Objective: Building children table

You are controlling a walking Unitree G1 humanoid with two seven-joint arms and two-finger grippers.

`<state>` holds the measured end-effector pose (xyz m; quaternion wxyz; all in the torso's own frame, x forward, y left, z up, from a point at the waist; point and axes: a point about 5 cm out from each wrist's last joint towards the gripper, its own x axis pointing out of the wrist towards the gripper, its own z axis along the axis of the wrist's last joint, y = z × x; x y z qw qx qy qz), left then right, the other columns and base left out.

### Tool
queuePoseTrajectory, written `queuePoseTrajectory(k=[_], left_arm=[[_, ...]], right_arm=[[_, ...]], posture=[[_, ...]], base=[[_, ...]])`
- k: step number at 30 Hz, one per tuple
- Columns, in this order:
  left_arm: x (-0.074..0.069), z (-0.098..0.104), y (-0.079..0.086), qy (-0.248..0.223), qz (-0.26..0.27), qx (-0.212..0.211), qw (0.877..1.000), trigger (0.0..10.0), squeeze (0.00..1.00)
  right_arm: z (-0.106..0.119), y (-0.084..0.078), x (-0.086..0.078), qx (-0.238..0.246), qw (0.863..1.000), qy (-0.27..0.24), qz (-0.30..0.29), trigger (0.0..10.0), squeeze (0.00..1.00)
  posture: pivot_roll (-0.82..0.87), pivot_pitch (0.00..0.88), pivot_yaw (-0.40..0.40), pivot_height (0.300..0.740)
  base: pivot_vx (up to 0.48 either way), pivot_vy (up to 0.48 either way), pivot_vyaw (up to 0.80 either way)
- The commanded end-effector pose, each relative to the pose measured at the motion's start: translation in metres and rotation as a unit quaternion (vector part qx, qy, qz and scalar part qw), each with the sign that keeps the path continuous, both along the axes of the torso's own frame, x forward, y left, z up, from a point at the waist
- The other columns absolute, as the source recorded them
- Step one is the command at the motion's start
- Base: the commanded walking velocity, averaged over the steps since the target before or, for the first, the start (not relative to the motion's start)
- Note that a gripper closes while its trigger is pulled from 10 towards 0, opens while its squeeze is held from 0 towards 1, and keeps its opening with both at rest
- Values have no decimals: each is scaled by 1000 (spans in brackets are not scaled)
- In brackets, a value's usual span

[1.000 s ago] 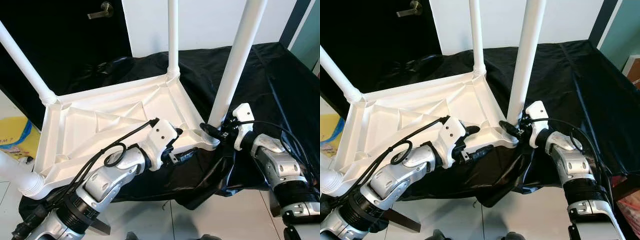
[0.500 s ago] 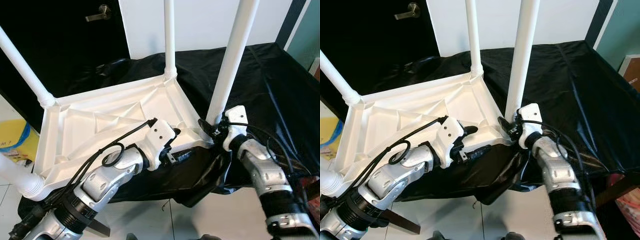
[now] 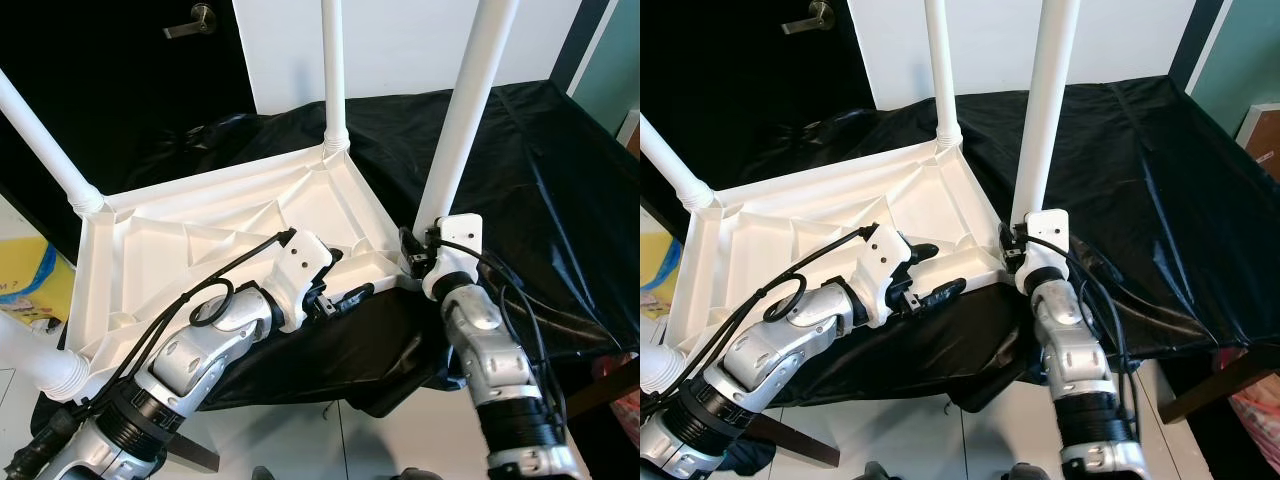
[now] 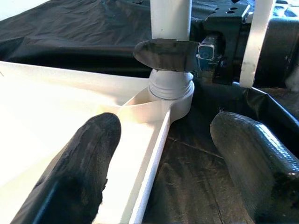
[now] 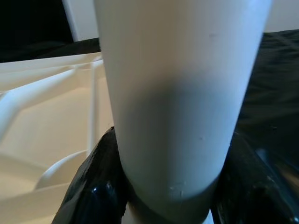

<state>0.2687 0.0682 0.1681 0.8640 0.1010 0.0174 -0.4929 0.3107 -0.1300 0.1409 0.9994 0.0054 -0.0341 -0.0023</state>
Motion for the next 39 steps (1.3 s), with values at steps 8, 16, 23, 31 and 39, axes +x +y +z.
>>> queuePoseTrajectory(k=[8,16,23,31,39], left_arm=[[-6,3,-4,8,-103,8,995,10000,0],[-3,4,-2,4,-96,8,995,10000,0],[-1,5,-7,-1,-86,-1,996,10000,0],[-8,2,-17,8,-94,-23,995,10000,0],[-10,-1,-18,-13,-88,-22,996,10000,0]], right_arm=[[-20,19,-14,20,998,50,-24,10000,0],[-17,21,-15,3,999,43,-7,10000,0],[-6,13,-11,-20,1000,12,11,10000,1000],[-5,-4,-8,-41,995,-1,86,10000,0],[-1,-16,-2,-59,983,-7,172,10000,0]], posture=[[-116,78,55,740],[-108,79,43,740],[-80,75,25,740],[-57,62,27,740],[-57,47,32,740]], base=[[0,0,0],[0,0,0],[0,0,0],[0,0,0],[0,0,0]])
